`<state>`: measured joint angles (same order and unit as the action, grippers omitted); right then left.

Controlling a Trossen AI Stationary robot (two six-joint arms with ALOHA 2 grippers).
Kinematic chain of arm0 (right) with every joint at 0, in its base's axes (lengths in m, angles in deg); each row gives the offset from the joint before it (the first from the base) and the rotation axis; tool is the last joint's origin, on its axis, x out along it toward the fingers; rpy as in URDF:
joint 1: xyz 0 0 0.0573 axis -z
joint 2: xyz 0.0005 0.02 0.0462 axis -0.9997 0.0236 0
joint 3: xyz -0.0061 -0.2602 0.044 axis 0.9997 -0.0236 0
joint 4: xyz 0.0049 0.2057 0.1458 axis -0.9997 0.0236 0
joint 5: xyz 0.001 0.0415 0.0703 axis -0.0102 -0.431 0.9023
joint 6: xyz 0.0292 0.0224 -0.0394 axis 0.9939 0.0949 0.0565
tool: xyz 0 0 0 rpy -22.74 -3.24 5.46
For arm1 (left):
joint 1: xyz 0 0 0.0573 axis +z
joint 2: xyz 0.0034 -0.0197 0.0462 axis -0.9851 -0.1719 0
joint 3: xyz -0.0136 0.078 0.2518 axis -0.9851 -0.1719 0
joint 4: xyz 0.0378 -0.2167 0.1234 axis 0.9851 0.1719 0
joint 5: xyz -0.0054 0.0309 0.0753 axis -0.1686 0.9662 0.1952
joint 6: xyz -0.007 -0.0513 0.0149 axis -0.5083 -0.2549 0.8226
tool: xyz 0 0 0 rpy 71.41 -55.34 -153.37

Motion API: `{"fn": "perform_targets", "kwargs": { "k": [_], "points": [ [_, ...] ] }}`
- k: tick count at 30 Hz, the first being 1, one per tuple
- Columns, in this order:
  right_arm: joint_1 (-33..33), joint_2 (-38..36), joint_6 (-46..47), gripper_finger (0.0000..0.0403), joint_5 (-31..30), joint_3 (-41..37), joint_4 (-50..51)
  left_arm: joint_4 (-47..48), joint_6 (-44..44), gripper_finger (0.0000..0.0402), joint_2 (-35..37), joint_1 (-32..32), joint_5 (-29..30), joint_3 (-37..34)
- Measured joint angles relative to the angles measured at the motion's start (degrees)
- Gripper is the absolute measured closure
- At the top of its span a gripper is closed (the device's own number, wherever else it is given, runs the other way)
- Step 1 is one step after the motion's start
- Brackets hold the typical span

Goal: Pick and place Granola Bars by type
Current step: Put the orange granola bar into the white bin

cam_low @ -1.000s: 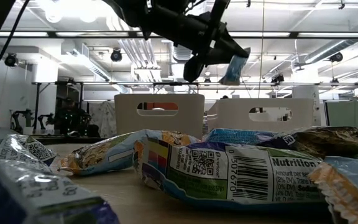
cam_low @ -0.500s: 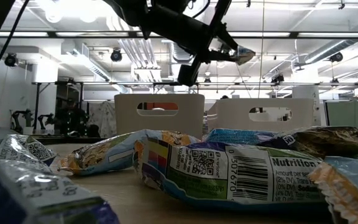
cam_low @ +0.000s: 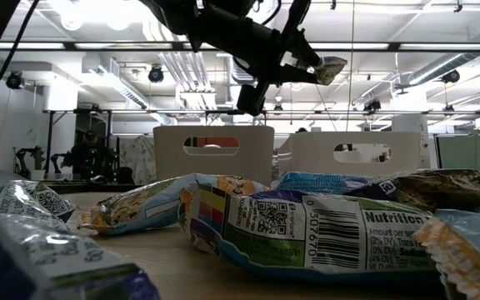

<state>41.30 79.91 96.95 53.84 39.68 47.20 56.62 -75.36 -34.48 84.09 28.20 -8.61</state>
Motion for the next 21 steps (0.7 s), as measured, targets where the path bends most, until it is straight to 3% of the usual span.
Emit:
{"fn": "perform_targets", "kwargs": {
  "k": [14, 21],
  "points": [
    [0.0, 0.0, 0.0, 0.0394, 0.0, 0.0, 0.0, 12.8, -10.4, 0.0364, 0.0, -2.0, 4.4, 0.0],
    [0.0, 0.0, 0.0, 0.0394, -1.6, 0.0, 0.0, 13.1, -9.3, 0.0364, 0.0, -2.2, 5.9, 0.0]
  ]
}}
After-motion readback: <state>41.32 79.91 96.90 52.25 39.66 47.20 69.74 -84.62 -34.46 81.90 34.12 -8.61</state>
